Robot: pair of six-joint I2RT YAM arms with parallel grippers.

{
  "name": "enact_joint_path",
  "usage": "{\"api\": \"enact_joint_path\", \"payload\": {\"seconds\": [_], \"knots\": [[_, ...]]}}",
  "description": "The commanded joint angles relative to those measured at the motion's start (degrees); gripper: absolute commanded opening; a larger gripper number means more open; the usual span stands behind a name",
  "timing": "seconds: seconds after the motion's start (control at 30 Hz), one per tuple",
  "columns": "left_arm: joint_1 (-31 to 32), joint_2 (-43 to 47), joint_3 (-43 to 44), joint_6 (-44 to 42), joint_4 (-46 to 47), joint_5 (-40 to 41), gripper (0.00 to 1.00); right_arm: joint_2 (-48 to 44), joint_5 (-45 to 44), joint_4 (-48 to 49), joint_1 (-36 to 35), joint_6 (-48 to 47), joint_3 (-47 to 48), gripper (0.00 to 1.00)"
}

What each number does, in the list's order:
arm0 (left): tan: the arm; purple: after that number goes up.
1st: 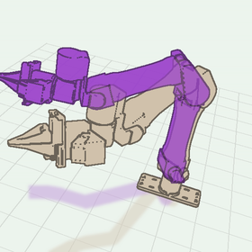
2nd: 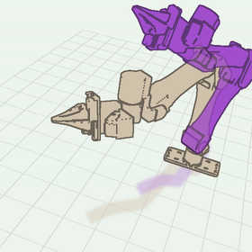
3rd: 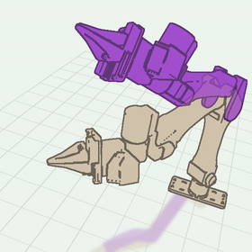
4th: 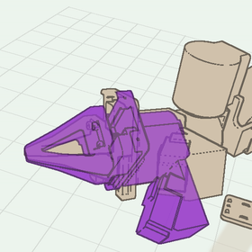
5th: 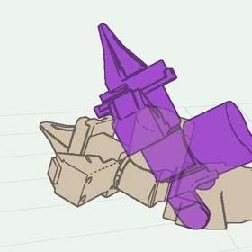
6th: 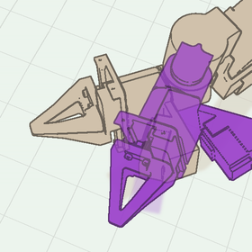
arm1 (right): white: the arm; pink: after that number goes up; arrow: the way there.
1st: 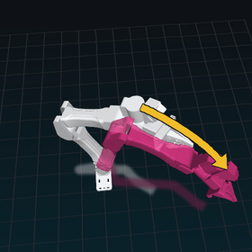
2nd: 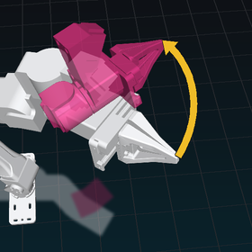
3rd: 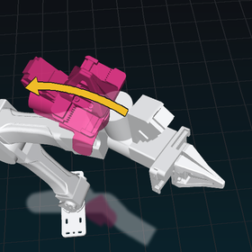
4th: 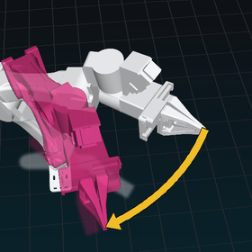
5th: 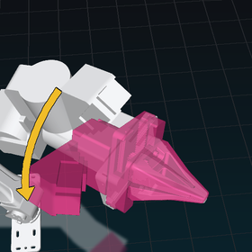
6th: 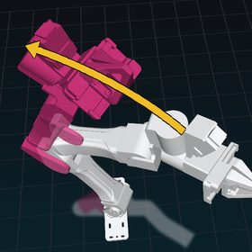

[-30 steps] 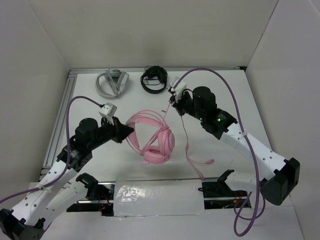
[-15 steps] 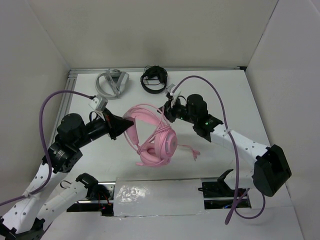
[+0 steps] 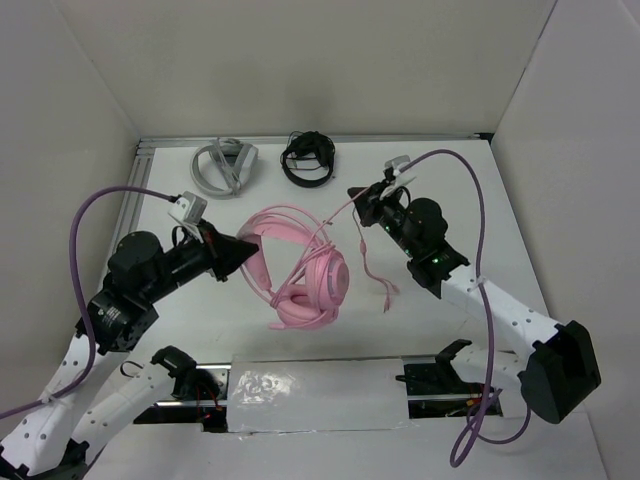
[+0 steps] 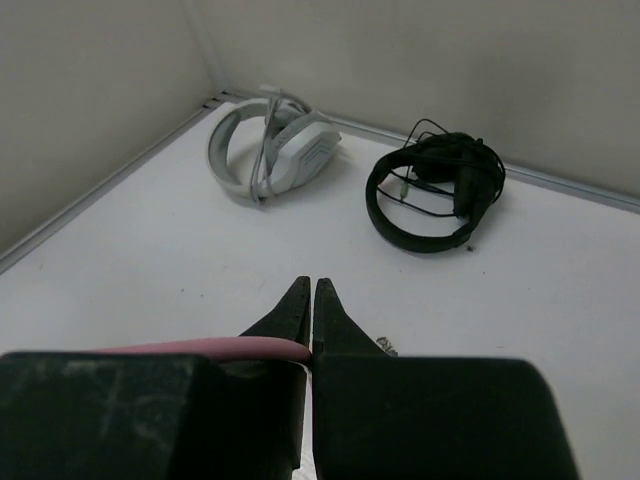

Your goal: Wrap the headphones

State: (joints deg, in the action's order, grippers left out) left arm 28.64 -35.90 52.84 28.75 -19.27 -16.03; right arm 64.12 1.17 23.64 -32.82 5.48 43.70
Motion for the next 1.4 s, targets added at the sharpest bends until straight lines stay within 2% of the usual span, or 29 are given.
{"api": "enact_joint_path", "payload": {"seconds": [0.0, 0.13, 0.27, 0.43, 0.47, 0.5, 0.6, 0.7, 0.9, 1.07, 1.37], "knots": [[0.3, 2.1, 3.8, 4.6, 5.6, 0.0, 0.0, -1.9, -1.6, 4.7, 4.1, 5.5, -2.0, 0.0], [0.3, 1.0, 4.8, 4.6, 4.6, -2.2, 0.0, -2.1, -0.6, 6.1, 6.1, 8.4, -3.9, 0.0], [0.3, 0.5, 4.6, 5.5, 4.0, -0.8, 0.0, -4.3, -1.0, 9.6, 6.4, 10.0, -7.1, 0.0], [0.2, 0.9, 3.8, 6.5, 5.4, -1.4, 0.0, -4.4, -1.0, 6.8, 6.7, 9.8, -5.7, 0.0], [0.3, 1.0, 3.7, 7.2, 5.7, -1.5, 0.0, -4.0, -0.5, 6.6, 6.8, 9.9, -5.4, 0.0], [0.3, 1.2, 3.6, 7.5, 6.4, -2.2, 0.0, -3.3, 3.8, 6.4, 6.8, 9.7, -4.9, 0.0], [0.2, -0.2, 4.5, 7.7, 10.6, -6.0, 0.0, 1.6, 11.7, 7.5, 6.4, 9.9, -3.5, 0.09], [0.3, -4.2, 9.9, 8.4, 9.8, -7.9, 0.0, 7.1, 17.5, 9.9, 3.6, 8.9, -2.3, 0.14], [0.2, -8.6, 16.1, 9.2, 11.8, -7.6, 0.0, 16.3, 21.1, 13.4, -3.6, 6.0, 1.4, 0.21], [0.2, -10.8, 21.1, 9.3, 11.0, -6.0, 0.0, 23.3, 23.8, 14.2, -6.0, 5.7, 4.5, 0.23], [0.3, -10.9, 26.6, 6.8, 9.6, -1.5, 0.0, 28.2, 22.9, 13.6, -9.8, 4.6, 4.0, 0.35]]}}
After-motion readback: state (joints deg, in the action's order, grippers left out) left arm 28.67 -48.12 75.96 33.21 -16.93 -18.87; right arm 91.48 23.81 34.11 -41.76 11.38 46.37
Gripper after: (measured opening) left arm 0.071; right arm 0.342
